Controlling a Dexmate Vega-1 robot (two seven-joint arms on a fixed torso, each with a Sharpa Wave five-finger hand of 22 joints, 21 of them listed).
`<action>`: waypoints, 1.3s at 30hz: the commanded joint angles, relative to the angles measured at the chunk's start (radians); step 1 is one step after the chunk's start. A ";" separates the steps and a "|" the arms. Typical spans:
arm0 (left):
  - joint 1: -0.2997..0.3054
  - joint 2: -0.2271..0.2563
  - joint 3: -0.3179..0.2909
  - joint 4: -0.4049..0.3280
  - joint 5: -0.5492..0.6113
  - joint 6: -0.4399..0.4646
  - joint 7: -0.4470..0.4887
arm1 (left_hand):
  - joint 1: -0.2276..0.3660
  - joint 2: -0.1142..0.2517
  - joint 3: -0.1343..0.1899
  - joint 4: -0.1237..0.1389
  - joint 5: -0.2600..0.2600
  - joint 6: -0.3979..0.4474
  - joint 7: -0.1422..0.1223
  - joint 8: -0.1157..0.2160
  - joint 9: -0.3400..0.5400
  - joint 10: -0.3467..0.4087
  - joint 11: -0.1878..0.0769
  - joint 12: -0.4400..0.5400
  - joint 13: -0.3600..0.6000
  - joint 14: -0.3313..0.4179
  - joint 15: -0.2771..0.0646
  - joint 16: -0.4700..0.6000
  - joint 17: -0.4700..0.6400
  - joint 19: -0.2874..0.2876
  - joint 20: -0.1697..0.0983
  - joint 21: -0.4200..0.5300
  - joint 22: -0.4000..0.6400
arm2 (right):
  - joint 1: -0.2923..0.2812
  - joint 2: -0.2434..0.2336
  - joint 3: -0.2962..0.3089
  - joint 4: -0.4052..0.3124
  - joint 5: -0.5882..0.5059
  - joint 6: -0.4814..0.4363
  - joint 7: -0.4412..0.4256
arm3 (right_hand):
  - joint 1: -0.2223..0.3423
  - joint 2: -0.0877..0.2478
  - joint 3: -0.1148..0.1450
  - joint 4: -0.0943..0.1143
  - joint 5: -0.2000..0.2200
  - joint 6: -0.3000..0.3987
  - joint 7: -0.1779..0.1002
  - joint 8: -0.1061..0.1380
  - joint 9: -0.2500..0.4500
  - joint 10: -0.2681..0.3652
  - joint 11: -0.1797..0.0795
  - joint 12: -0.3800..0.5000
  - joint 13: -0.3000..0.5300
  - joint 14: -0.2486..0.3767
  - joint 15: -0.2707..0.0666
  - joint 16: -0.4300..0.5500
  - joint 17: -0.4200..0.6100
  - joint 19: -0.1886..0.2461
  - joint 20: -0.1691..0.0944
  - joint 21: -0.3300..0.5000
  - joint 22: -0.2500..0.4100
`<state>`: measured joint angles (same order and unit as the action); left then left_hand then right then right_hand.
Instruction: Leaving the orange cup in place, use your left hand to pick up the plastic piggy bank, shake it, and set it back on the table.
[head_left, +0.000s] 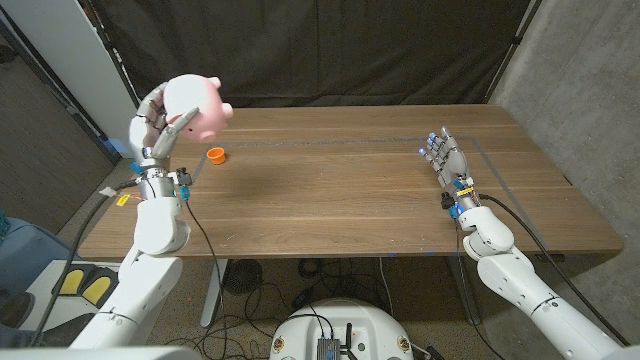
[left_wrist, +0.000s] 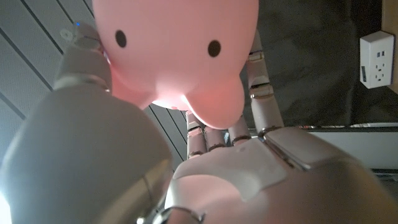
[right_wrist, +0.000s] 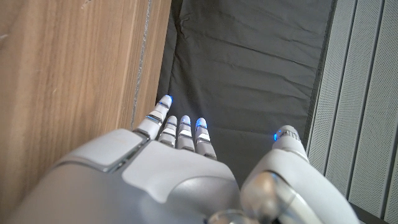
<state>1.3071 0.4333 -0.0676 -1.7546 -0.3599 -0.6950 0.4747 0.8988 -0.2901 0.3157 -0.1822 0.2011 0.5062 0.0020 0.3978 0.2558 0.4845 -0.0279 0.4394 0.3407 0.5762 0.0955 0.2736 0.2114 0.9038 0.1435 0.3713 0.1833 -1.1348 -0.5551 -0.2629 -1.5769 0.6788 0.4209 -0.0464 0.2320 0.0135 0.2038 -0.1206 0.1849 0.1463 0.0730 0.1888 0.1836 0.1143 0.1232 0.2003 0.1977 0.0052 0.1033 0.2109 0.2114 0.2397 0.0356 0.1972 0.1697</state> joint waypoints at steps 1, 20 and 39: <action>0.054 -0.154 -0.061 0.073 -0.132 -0.143 -0.044 | 0.427 0.440 0.134 0.026 0.006 0.110 0.094 0.002 0.015 0.082 0.015 0.006 0.080 0.114 -0.115 0.006 0.005 -0.006 -0.050 0.004 0.004 | 0.022 -0.010 -0.005 0.031 0.024 -0.012 0.037 | 0.004 0.011 0.000 -0.007 -0.002 0.003 0.004 0.006 0.004 0.006 0.004 0.010 0.003 0.009 0.001 0.006 0.006 0.013 -0.001 0.005 0.004; -0.215 -0.088 0.141 0.090 0.149 -0.067 -0.177 | 0.427 0.430 0.146 0.016 0.007 0.135 0.089 0.005 0.012 0.101 0.014 0.004 0.086 0.128 -0.123 0.001 0.002 -0.008 -0.063 0.006 0.004 | -0.031 -0.022 0.028 -0.007 0.018 0.017 -0.002 | 0.007 0.012 0.000 -0.009 -0.003 0.008 0.010 0.008 0.004 0.017 0.007 0.013 0.003 0.017 -0.007 0.007 0.005 0.028 -0.007 0.007 0.003; -0.394 0.163 0.490 -0.337 1.383 0.756 -0.366 | 0.420 0.427 0.156 0.017 0.006 0.183 0.079 0.012 0.006 0.130 0.031 0.006 0.093 0.159 -0.137 0.003 0.003 -0.015 -0.070 0.009 0.005 | -0.087 -0.034 0.063 -0.052 0.017 0.030 -0.032 | 0.008 0.012 -0.001 -0.010 -0.003 0.008 0.011 0.007 0.004 0.020 0.009 0.013 0.003 0.019 -0.008 0.007 0.005 0.032 -0.008 0.007 0.003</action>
<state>1.0266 0.4460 0.1869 -1.8379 0.1010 -0.4671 0.3703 0.8964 -0.2877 0.3157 -0.1822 0.2041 0.5136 -0.0015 0.4015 0.2558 0.4879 -0.0252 0.4385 0.3407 0.5828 0.0998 0.2668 0.2117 0.9038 0.1435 0.3713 0.1834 -1.1990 -0.5854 -0.2134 -1.6123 0.6963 0.4437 -0.0693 0.2373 0.0188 0.1997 -0.1247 0.1849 0.1501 0.0768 0.1927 0.1835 0.1270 0.1360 0.2079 0.1975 0.0144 0.0941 0.2108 0.2114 0.2630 0.0304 0.1972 0.1697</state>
